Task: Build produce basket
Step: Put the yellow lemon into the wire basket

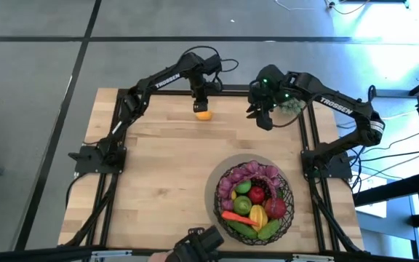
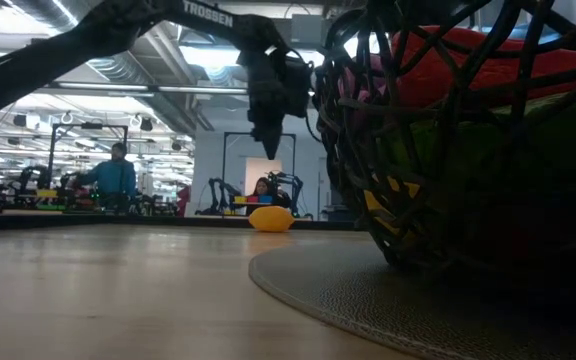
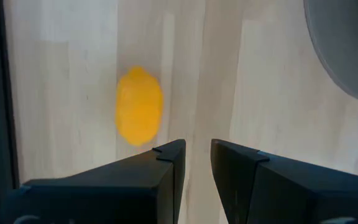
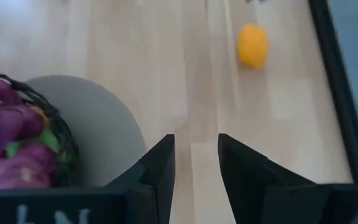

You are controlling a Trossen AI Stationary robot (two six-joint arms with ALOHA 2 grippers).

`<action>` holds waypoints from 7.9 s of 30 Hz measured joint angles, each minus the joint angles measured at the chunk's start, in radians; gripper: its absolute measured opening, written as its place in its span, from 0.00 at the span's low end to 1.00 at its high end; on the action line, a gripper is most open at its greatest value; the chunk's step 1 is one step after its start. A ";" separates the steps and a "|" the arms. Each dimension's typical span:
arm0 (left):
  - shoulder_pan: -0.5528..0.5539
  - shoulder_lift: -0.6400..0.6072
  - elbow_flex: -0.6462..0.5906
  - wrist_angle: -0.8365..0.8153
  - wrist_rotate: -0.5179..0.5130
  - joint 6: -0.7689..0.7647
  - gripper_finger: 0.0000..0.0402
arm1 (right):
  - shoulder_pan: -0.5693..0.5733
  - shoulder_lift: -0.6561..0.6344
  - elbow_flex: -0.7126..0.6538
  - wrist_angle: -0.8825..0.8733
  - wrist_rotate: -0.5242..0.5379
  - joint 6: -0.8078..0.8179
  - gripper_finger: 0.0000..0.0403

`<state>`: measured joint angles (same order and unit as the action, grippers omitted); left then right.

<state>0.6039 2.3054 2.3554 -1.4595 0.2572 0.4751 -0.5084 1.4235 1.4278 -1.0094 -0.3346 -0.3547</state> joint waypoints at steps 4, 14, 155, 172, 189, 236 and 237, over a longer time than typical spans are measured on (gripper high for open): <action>0.021 0.000 0.000 -0.035 0.003 -0.004 0.17 | -0.024 0.001 -0.067 0.033 0.020 -0.002 0.29; 0.036 -0.002 -0.050 0.027 0.052 -0.002 0.17 | -0.028 0.001 -0.092 0.078 0.079 0.010 0.29; -0.278 -0.428 -0.496 0.409 -0.131 -0.146 0.46 | -0.028 0.000 -0.080 0.111 -0.026 0.037 0.29; -0.561 -0.455 -0.497 0.794 -0.081 -0.457 0.47 | 0.122 -0.314 -0.046 -0.002 -0.084 0.089 0.29; -0.751 -0.341 -0.500 1.101 -0.053 -0.649 0.47 | 0.187 -0.469 -0.046 -0.114 -0.042 0.116 0.29; -0.801 -0.066 -0.497 1.268 -0.079 -0.657 0.52 | 0.187 -0.463 -0.046 -0.086 -0.032 0.150 0.29; -0.801 -0.066 -0.497 1.268 -0.079 -0.660 0.52 | 0.187 -0.463 -0.046 -0.086 -0.032 0.141 0.29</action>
<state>-0.1970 2.2395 1.8587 -0.1917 0.1783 -0.1845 -0.3218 0.9604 1.3823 -1.0958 -0.3668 -0.2137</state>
